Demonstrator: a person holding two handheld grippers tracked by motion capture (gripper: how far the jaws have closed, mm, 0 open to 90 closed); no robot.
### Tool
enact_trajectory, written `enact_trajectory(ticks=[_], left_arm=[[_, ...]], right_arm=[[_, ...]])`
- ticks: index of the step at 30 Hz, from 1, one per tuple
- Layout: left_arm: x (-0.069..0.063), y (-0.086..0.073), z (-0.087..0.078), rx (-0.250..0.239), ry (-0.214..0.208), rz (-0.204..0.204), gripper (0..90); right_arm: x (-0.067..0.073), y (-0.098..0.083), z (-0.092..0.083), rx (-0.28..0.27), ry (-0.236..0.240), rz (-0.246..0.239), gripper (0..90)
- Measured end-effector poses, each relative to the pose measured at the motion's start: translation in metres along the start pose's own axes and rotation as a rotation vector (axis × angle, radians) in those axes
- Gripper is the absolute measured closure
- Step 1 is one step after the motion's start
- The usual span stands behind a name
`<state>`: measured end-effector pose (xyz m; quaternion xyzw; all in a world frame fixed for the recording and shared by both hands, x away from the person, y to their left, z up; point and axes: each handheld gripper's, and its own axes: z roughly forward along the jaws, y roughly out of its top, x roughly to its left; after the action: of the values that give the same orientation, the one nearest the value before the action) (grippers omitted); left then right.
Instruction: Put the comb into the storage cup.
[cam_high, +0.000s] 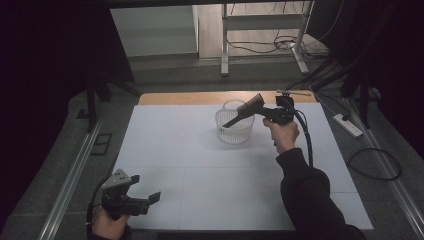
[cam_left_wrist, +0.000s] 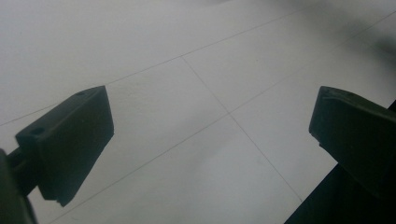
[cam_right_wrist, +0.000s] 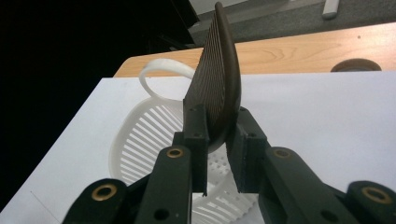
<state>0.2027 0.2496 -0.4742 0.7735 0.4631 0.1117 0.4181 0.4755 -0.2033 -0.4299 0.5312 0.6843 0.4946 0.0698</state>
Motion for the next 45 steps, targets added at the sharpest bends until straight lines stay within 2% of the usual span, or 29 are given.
enact_trajectory(ticks=[10, 18, 28, 34, 45], left_arm=[[0.000, 0.000, 0.000, 0.001, 0.001, -0.001, 0.5], [0.000, 0.000, 0.000, 0.001, 0.000, -0.002, 0.5], [0.000, 0.000, 0.000, 0.002, 0.001, -0.001, 0.5], [0.000, 0.000, 0.000, 0.001, 0.000, -0.001, 0.5], [0.000, 0.000, 0.000, 0.001, 0.001, -0.001, 0.5]], right_arm=[[-0.015, -0.007, 0.001, 0.003, -0.002, 0.053, 76.0], [-0.019, -0.010, 0.001, 0.009, -0.013, 0.061, 74.2], [-0.017, -0.010, 0.002, 0.011, -0.039, 0.048, 67.0], [-0.015, -0.010, 0.001, 0.013, -0.052, 0.019, 63.1], [-0.013, -0.009, -0.001, 0.002, -0.074, -0.007, 53.3]])
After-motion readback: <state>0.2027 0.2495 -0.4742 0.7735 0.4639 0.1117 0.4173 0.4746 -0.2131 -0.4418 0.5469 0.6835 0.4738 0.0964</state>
